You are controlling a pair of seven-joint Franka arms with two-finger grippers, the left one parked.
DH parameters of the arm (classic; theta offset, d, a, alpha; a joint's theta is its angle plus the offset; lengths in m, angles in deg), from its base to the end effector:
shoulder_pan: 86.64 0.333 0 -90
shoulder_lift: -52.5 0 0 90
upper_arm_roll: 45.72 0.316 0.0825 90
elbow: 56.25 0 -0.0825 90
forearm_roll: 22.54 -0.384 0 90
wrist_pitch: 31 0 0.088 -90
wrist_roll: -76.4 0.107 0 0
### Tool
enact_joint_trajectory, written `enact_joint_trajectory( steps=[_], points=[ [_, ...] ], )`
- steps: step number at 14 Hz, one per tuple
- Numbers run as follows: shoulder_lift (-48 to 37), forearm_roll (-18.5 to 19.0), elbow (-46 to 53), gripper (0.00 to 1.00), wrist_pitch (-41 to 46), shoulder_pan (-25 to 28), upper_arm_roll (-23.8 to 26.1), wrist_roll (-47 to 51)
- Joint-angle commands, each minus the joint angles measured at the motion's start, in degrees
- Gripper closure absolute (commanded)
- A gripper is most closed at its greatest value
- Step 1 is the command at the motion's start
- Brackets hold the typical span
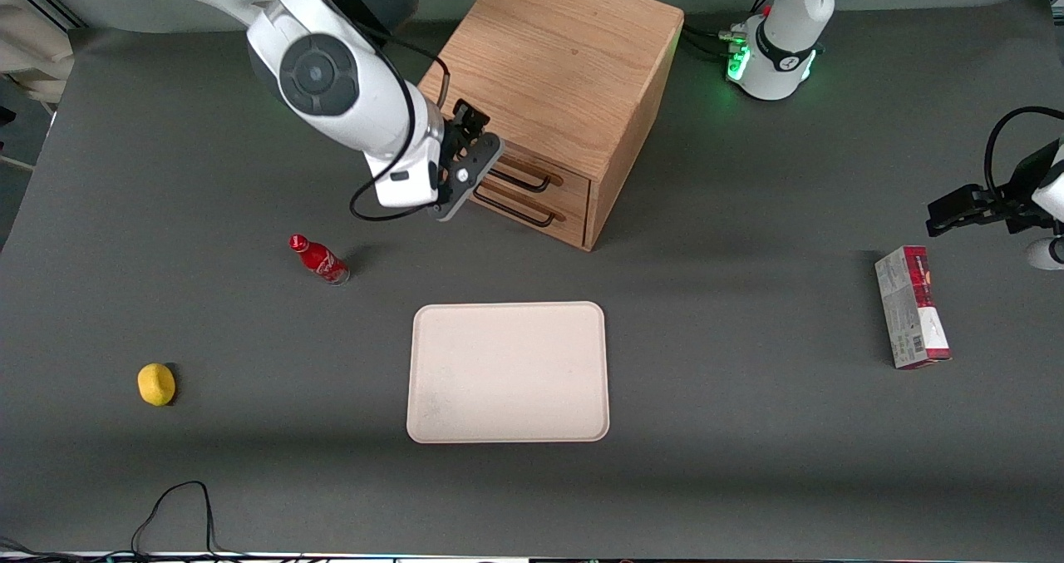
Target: Open upper drawer
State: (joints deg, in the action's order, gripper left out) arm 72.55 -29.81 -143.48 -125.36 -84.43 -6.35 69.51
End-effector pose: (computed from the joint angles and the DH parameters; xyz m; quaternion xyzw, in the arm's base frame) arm 0.4971 0.3861 0.4896 -0.9023 -0.3884 0.1211 0.1427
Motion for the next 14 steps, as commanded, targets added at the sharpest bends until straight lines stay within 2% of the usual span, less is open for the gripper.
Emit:
enact_joint_trajectory(
  steps=[1,7,14],
  points=[
    [1.6,-1.2,-0.6,0.0,-1.3,0.1,0.5,-1.7],
    [1.5,-0.1,-6.4,0.0,-6.4,0.2,2.1,-1.8],
    [2.1,3.7,-8.7,0.0,-8.6,0.1,2.5,-2.3]
  ],
)
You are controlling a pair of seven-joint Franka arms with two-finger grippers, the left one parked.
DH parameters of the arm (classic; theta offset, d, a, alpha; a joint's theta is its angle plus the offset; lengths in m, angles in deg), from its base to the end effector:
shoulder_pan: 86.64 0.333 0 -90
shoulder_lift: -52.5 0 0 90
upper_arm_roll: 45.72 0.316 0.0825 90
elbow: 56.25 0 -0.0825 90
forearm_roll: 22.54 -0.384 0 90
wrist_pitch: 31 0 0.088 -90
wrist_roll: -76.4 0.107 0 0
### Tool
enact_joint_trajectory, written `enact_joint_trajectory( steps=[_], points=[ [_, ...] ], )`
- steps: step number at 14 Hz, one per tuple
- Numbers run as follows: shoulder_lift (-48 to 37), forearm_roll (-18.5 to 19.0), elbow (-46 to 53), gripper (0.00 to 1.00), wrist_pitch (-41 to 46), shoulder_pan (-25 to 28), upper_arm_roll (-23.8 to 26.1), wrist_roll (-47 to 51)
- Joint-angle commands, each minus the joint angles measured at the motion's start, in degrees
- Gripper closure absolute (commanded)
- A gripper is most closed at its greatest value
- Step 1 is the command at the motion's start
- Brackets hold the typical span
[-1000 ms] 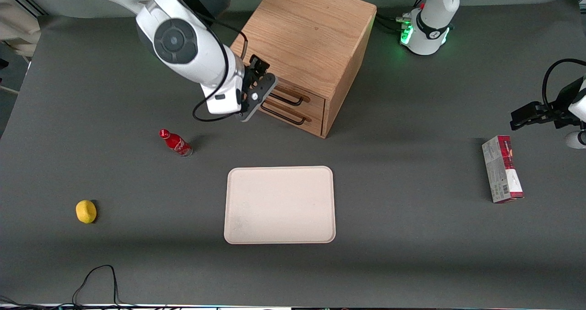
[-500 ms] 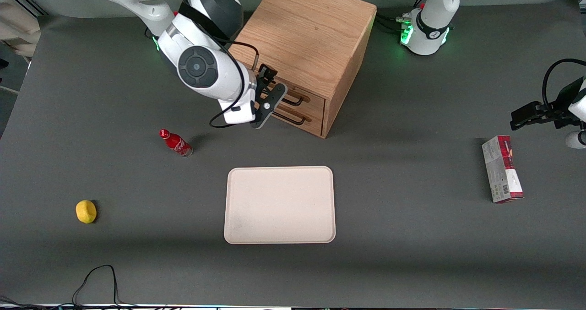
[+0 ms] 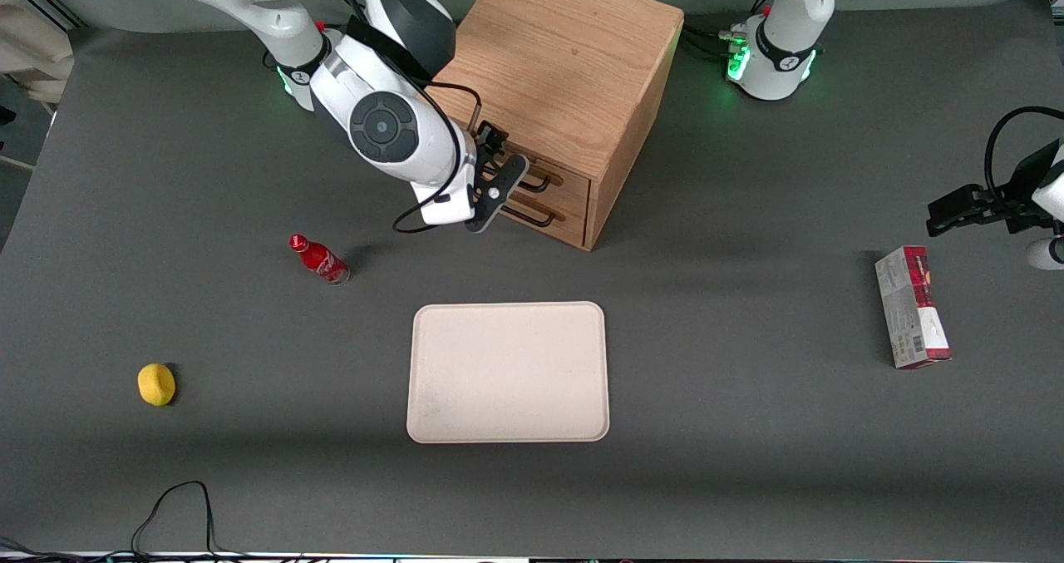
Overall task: Open upper drawer
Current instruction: 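Pull the upper drawer handle outward with the right gripper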
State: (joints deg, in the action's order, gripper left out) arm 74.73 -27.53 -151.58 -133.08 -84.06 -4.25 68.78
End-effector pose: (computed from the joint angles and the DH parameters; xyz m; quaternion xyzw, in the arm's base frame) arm 0.4756 0.4066 0.4196 -0.8923 -0.4096 0.1355 0.1329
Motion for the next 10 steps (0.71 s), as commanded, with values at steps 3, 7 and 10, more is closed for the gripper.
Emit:
enact_joint_trajectory(
  steps=[3,7,10],
  points=[
    [0.0,1.5,-2.3,0.0,-3.6,-0.2,0.3,-2.7],
    [0.5,2.4,-3.7,0.0,-6.6,-0.2,0.3,-2.8],
    [1.4,4.2,-3.5,0.0,-6.8,-0.3,0.3,-2.8]
  ],
)
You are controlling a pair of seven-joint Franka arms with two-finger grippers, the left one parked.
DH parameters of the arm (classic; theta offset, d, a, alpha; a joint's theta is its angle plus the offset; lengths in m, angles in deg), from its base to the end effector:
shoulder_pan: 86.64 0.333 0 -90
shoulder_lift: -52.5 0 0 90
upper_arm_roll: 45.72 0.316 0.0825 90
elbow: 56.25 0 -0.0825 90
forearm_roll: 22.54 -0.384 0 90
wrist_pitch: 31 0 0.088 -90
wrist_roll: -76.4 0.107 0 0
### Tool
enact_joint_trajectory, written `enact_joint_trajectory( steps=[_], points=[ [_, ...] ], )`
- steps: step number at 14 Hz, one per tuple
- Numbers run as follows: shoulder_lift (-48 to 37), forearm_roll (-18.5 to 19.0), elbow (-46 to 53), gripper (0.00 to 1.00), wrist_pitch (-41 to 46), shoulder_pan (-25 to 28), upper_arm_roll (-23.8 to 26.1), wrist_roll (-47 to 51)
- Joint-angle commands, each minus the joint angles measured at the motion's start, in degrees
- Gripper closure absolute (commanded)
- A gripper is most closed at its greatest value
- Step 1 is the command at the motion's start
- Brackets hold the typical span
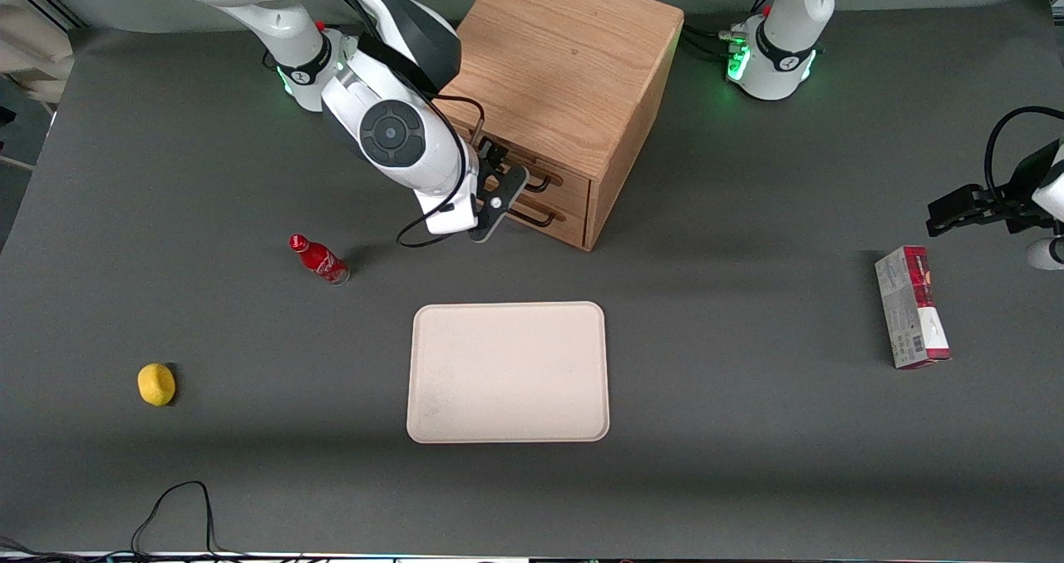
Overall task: Open upper drawer
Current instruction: 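Pull the upper drawer handle outward with the right gripper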
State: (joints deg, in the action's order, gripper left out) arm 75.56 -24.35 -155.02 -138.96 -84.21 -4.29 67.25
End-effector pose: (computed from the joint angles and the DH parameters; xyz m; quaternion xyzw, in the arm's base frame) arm 0.4779 0.4052 0.3914 -0.8902 -0.4255 0.1118 0.1184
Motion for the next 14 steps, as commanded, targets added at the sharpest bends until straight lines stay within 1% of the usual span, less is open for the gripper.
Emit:
enact_joint_trajectory(
  steps=[1,3,5,7,11,14],
  points=[
    [0.6,1.2,0.1,0.0,-1.0,-0.1,0.3,-1.3],
    [0.6,3.6,0.3,0.0,-1.0,-0.1,0.2,-1.3],
    [1.3,4.5,1.4,0.0,-1.0,-0.3,-0.1,-1.6],
    [2.5,6.9,3.4,0.0,-0.9,-0.5,-0.3,-2.8],
    [4.9,7.5,7.4,0.0,-0.9,-0.5,-2.7,-3.1],
    [6.9,8.2,11.1,0.0,-0.8,-0.5,-5.4,-6.6]
  ],
)
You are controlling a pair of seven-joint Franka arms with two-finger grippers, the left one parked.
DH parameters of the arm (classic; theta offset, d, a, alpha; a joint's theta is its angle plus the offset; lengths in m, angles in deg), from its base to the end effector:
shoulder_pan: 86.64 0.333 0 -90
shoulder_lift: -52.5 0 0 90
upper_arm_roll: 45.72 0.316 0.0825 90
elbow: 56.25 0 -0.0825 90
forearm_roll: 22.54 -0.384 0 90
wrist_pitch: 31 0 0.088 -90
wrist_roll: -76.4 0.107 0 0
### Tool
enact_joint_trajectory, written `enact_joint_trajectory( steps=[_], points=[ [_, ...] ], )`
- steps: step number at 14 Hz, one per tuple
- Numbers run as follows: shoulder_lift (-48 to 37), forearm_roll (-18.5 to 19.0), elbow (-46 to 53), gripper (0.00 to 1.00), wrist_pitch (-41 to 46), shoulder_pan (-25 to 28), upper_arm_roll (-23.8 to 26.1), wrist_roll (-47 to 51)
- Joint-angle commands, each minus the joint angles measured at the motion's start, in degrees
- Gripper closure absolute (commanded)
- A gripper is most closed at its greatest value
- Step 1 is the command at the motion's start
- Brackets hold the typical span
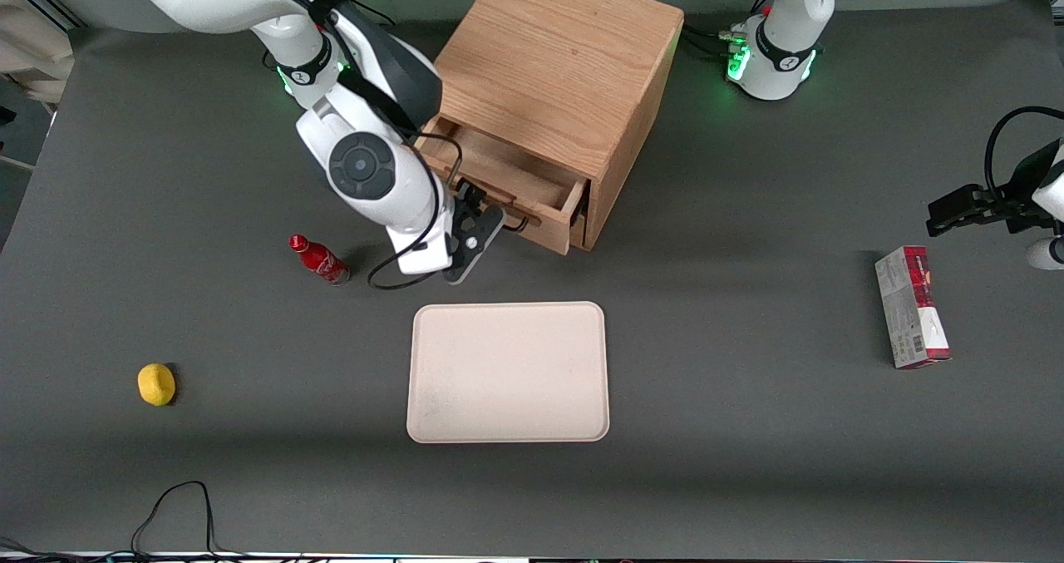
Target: Open upper drawer
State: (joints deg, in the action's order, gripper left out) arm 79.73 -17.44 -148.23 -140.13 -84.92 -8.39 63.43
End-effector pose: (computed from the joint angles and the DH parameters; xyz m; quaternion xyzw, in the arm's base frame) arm 0.5476 0.3661 0.3934 -0.8958 -0.4314 0.0605 0.0887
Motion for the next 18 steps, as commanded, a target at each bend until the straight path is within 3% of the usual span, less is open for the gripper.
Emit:
enact_joint_trajectory(
  steps=[1,10,18],
  points=[
    [3.1,1.3,5.5,0.0,0.3,0.2,-2.2,-3.7],
    [7.6,1.1,13.4,0.0,0.6,0.2,-8.3,-9.0],
    [7.3,1.0,16.2,0.0,1.0,0.2,-8.7,-8.8]
  ],
)
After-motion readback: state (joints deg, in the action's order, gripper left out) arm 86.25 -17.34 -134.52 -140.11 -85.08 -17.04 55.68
